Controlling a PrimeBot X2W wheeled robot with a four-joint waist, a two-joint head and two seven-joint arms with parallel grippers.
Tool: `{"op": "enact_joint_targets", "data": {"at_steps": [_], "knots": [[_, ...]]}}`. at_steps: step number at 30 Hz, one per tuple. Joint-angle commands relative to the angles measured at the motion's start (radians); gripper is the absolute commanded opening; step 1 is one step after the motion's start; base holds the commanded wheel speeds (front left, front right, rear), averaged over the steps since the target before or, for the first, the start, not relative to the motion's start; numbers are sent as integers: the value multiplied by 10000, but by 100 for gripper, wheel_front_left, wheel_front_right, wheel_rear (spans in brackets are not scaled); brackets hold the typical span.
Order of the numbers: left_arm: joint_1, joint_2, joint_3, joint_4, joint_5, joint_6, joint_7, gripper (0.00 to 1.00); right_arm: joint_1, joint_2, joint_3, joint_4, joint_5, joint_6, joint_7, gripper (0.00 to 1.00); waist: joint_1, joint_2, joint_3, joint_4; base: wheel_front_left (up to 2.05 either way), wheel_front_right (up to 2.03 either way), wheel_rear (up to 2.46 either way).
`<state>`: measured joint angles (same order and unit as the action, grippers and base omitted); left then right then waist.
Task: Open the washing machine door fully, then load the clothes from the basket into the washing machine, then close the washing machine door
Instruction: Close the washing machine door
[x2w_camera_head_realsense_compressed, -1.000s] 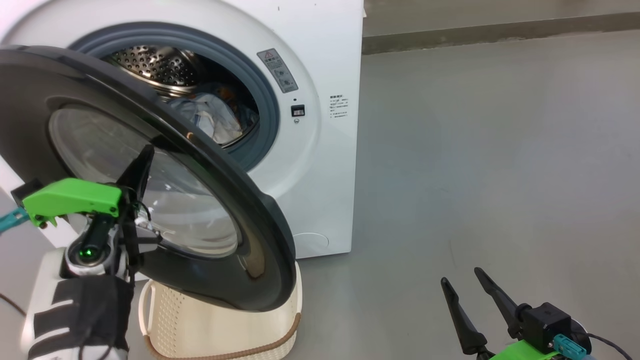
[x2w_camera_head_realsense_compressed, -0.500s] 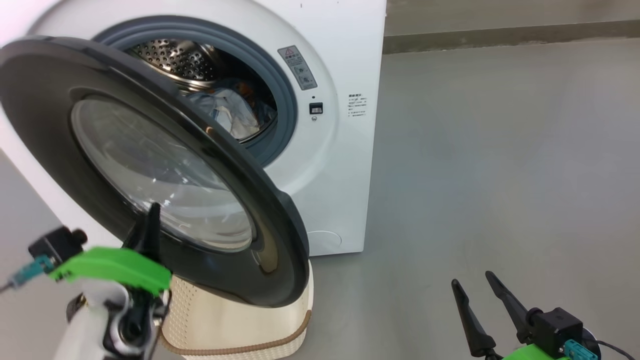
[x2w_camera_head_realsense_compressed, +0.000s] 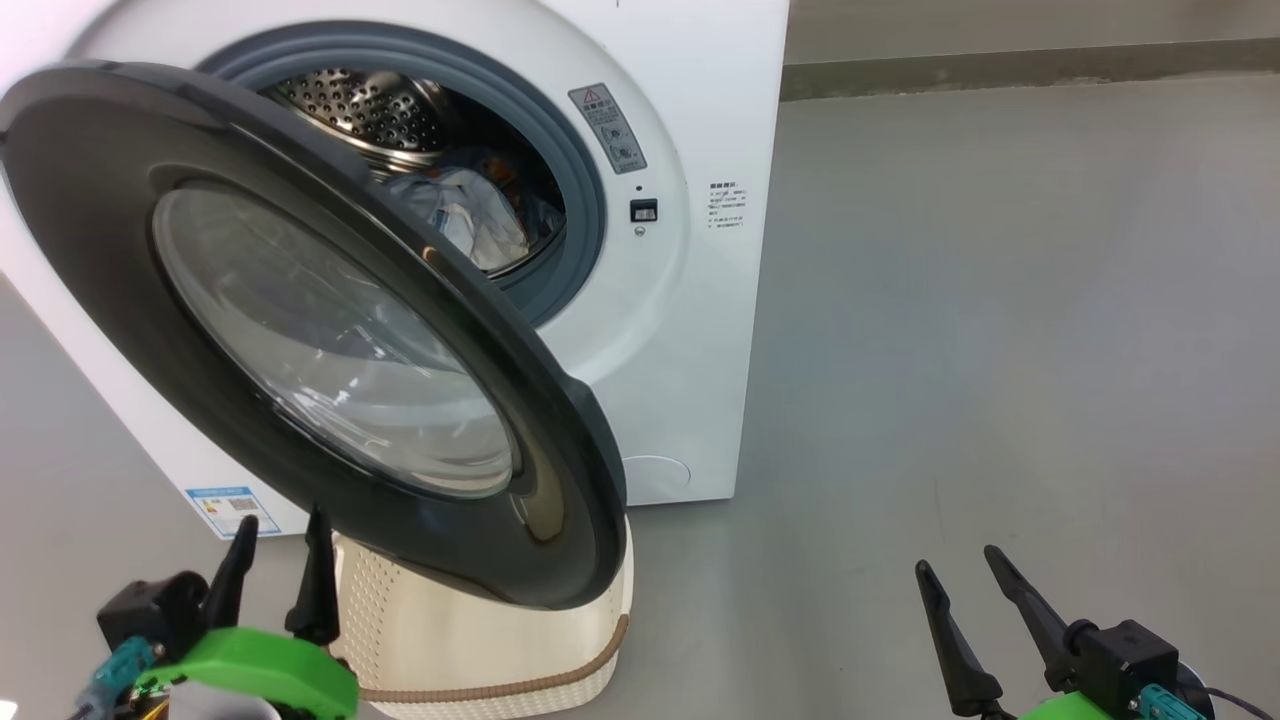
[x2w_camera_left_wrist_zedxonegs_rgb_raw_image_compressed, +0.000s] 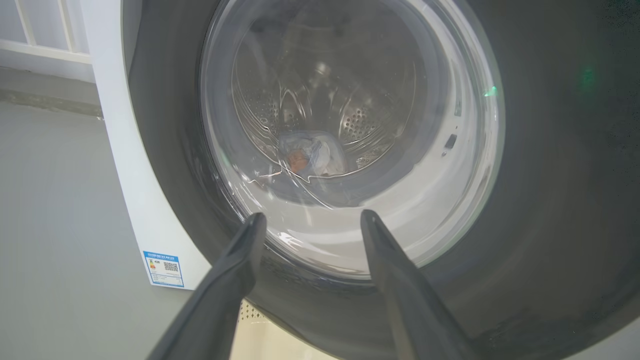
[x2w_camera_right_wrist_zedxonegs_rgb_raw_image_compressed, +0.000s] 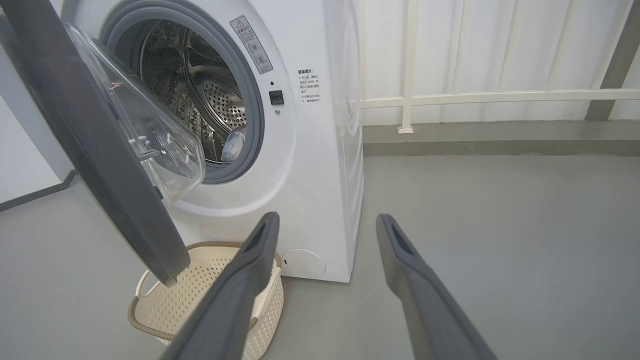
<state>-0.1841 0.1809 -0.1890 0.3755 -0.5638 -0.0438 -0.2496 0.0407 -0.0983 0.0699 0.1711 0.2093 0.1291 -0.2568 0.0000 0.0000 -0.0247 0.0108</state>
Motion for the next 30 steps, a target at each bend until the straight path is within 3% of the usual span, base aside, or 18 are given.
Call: {"op": "enact_joint_targets", "data": {"at_steps": [1,13,30], "knots": [[-100,186,510,-376,305,-50,-116,100,-200,-51,171,-280,-141,16,-49,100,0,0,11,0,0,0,0],[1272,-744,1958,-1174,2741,-727,-121,100,-192,-93,133,-255,-136,16,-49,100,0,0,62,-75,0,0,0],[2310,-1281,2469,-2441,3413,-865,-121,100,-21,-41,4,-141,-217,16,-49,100,0,0,91,-148,0,0,0]]}}
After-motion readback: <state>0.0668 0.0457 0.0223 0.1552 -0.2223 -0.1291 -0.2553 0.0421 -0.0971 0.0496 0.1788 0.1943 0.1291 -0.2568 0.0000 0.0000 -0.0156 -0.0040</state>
